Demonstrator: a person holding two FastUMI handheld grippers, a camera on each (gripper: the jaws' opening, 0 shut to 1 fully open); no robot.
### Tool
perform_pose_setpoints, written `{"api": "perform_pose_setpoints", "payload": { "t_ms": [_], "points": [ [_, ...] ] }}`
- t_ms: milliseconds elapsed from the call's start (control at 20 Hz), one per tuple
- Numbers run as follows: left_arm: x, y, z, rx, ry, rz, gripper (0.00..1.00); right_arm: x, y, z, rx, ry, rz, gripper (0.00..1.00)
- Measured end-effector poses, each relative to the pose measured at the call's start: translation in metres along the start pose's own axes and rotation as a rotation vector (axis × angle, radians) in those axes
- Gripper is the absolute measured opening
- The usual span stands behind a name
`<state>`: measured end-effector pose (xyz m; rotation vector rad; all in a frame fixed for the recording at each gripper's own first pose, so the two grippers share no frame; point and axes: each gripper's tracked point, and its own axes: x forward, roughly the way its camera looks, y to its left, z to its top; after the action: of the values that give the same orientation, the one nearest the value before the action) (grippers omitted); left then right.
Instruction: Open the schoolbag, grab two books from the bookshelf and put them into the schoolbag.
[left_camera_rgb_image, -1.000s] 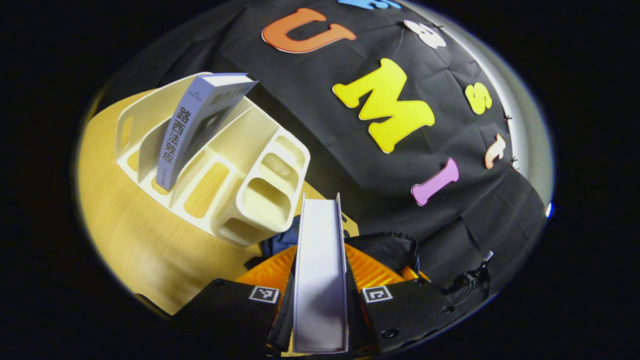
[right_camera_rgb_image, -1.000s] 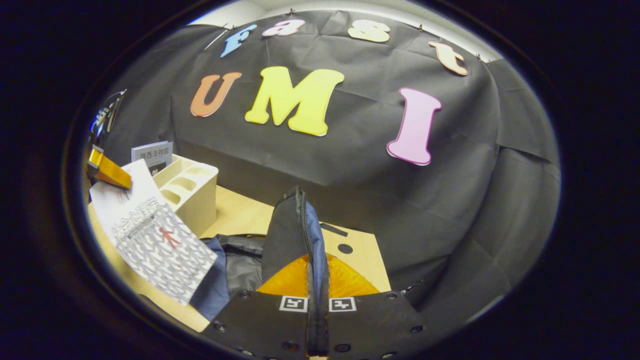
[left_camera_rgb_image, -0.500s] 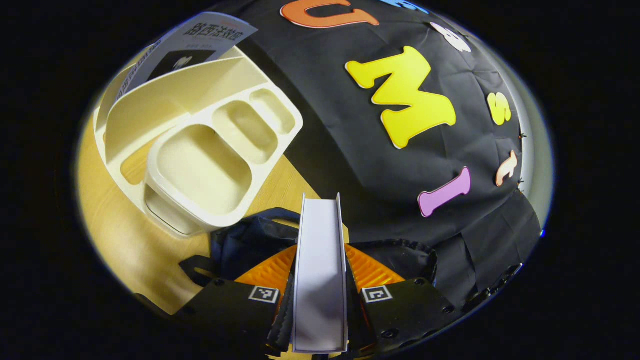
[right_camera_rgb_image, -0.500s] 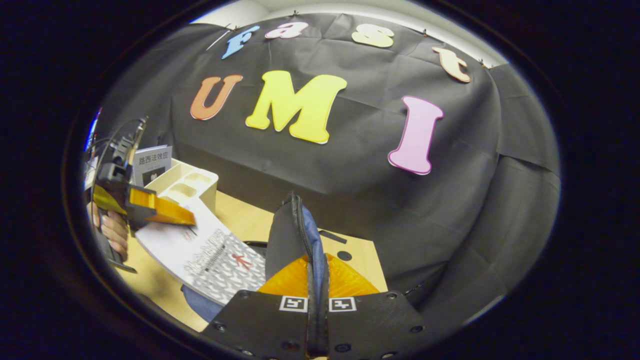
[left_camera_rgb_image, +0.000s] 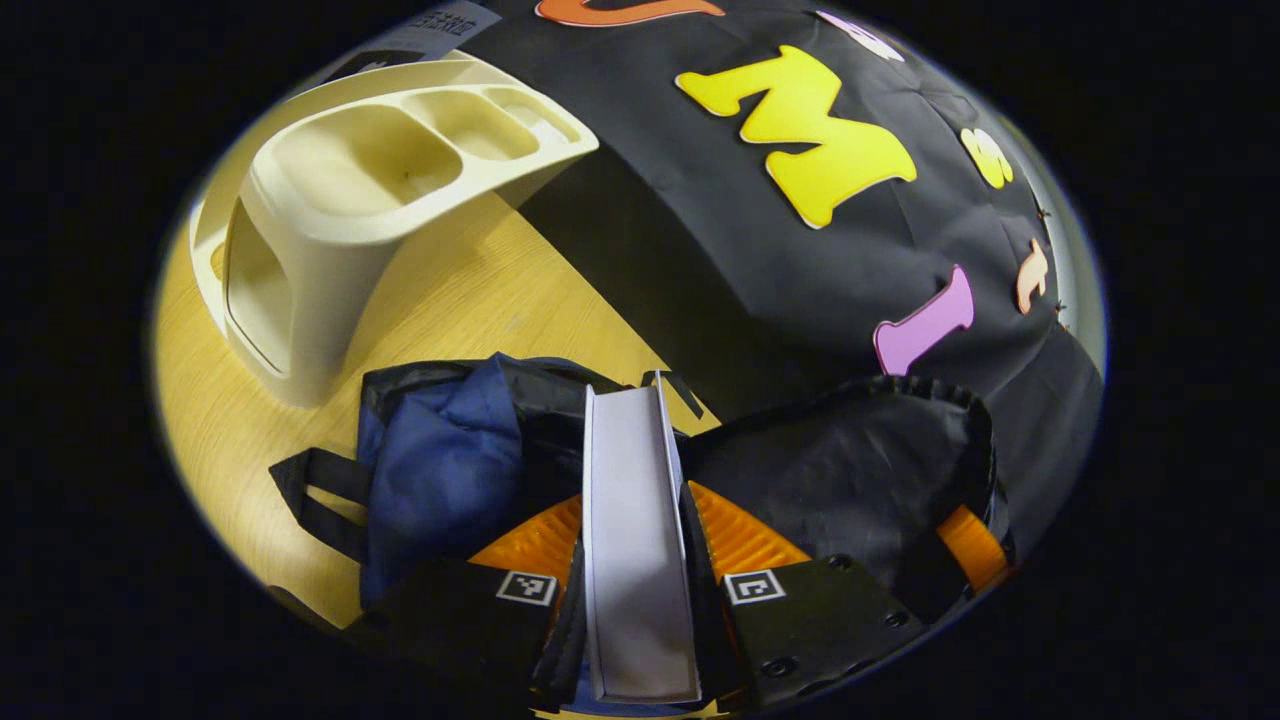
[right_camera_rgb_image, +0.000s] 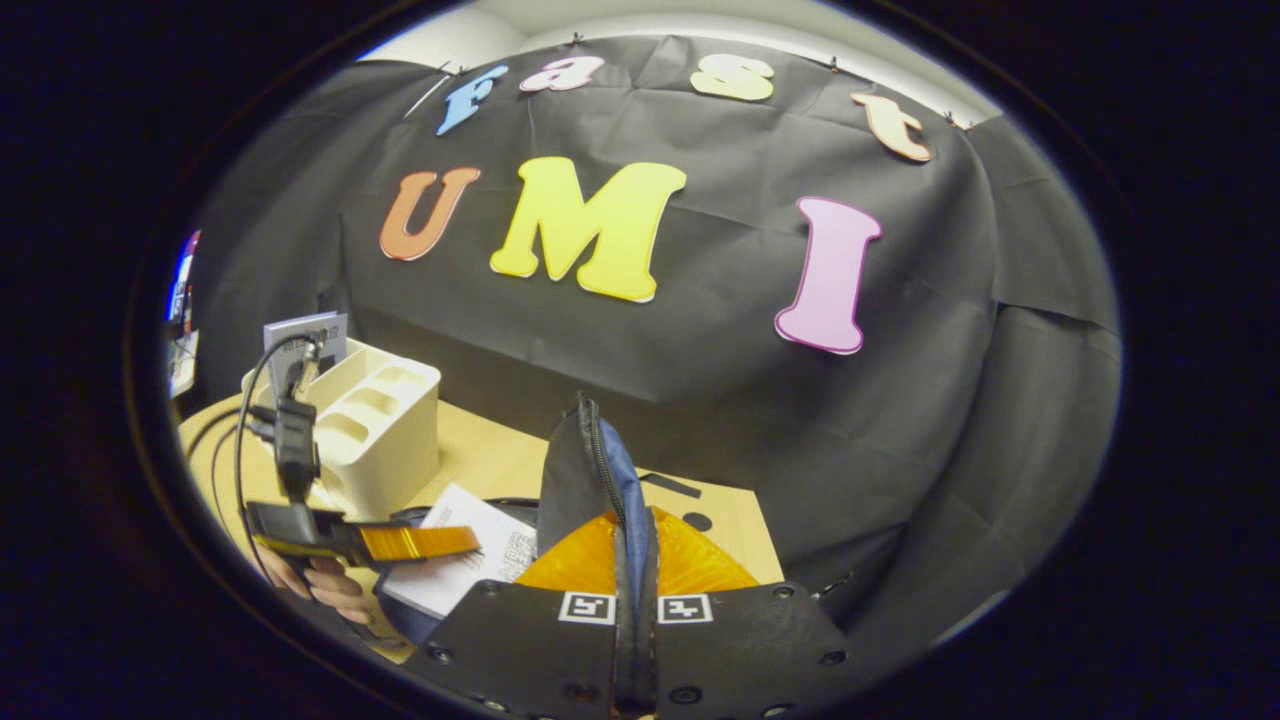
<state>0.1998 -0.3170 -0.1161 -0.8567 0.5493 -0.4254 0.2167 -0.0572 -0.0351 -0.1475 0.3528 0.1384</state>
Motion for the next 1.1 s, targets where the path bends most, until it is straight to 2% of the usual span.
{"api": "perform_pose_setpoints", "payload": {
  "t_ms": [100,250,350,600,650,700,750,850,950,1100],
  "points": [
    [0.008,-0.007,-0.017,0.019,0.012,-0.008,0.47,-0.004,0.003,0.005,0.000,-0.020,0.006,0.01],
    [0.019,-0.013,-0.036,-0.007,0.003,-0.016,0.48,-0.008,0.011,0.009,0.017,-0.035,0.014,0.00],
    [0.029,-0.018,-0.045,0.020,-0.009,-0.008,0.50,-0.010,0.021,0.009,0.028,-0.038,0.037,0.01],
    [0.034,-0.011,-0.050,0.037,-0.014,0.018,0.55,-0.010,0.025,0.004,0.052,-0.031,0.036,0.01],
    [0.034,-0.003,-0.053,0.046,0.005,0.048,0.57,-0.009,0.026,0.002,0.054,-0.024,0.036,0.01],
    [0.034,0.010,-0.056,0.073,0.034,0.109,0.60,-0.007,0.026,-0.002,0.059,-0.016,0.035,0.00],
    [0.035,0.022,-0.059,0.098,0.070,0.154,0.72,-0.007,0.025,-0.005,0.067,-0.007,0.034,0.01],
    [0.032,0.026,-0.060,0.058,0.115,0.158,0.82,-0.006,0.023,-0.013,0.092,0.011,0.033,0.01],
    [0.026,0.033,-0.057,0.077,0.146,0.171,0.86,-0.008,0.021,-0.018,0.113,0.020,0.030,0.01],
    [0.010,0.045,-0.048,0.187,0.157,0.223,0.89,-0.008,0.017,-0.025,0.120,0.032,0.018,0.01]
  ]
}}
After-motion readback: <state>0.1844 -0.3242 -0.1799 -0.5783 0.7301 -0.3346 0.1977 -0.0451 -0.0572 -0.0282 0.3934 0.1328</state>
